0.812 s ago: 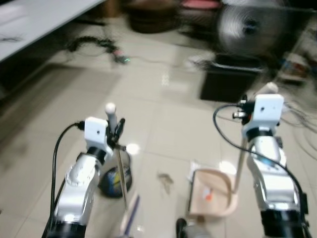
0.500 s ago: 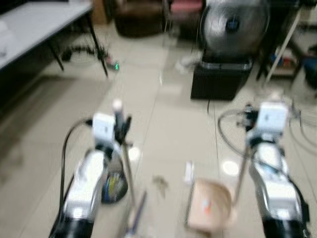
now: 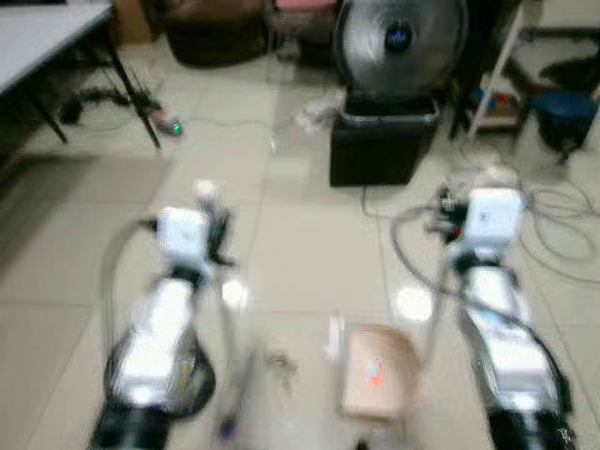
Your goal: Sweep floor
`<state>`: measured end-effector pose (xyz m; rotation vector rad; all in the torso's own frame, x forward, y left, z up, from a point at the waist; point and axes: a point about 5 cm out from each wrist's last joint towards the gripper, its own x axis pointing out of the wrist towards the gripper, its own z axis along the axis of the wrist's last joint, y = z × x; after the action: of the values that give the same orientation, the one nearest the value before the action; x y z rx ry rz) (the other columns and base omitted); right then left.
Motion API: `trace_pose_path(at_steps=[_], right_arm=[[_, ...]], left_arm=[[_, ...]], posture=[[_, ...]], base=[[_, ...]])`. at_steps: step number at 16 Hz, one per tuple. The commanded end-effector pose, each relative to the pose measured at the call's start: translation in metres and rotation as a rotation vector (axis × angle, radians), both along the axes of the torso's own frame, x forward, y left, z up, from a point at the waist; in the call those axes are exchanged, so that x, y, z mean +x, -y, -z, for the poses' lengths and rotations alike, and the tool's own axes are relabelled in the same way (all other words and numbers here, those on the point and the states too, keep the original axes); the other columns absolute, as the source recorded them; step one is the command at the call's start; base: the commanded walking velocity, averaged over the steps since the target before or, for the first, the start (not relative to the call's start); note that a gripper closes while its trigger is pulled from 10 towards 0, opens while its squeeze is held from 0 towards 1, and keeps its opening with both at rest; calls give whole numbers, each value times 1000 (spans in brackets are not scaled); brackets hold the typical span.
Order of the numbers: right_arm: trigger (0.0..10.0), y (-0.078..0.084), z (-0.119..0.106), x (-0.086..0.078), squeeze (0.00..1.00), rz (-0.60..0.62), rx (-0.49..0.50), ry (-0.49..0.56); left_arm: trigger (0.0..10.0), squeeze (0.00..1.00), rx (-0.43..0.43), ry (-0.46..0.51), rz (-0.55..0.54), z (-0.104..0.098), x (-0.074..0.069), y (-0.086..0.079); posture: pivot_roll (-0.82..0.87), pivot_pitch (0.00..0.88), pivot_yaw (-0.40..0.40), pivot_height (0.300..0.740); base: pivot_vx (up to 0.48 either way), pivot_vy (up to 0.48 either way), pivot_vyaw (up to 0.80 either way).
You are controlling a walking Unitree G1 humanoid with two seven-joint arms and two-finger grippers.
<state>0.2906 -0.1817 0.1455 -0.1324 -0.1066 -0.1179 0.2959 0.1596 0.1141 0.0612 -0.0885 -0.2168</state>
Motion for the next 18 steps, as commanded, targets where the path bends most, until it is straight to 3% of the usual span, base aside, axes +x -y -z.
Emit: trace_pose_path(at_steps=[1, 4, 10, 12, 15, 18], right_arm=[[10000, -9, -12, 2, 0, -28, -7, 51], [10000, -10, -7, 0, 0, -39, 30, 43], [10000, -21, -2, -1, 0, -100, 43, 46], [10000, -24, -2, 1, 0, -130, 61, 83], [10000, -24, -3, 6, 0, -163, 13, 122], [10000, -31, 1, 17, 0, -200, -10, 160]], left_arm=[[10000, 0, 17, 34, -31, -7, 1, -11], [10000, 0, 11, 28, -20, -6, 0, -11], [10000, 0, 23, 19, -39, -2, -4, -14], [10000, 0, 13, 23, -60, -1, -4, -15], [10000, 0, 0, 48, -67, -1, -3, -12], [10000, 0, -2, 127, -82, -7, 1, -10]], posture=[[-80, 57, 43, 740], [-79, 56, 49, 740], [-72, 95, 49, 740], [-63, 139, 46, 740], [-58, 196, 33, 740], [-52, 255, 25, 740]], base=[[409, 0, 800], [397, 0, 0], [0, 0, 0], [0, 0, 0], [0, 0, 0], [0, 0, 0]])
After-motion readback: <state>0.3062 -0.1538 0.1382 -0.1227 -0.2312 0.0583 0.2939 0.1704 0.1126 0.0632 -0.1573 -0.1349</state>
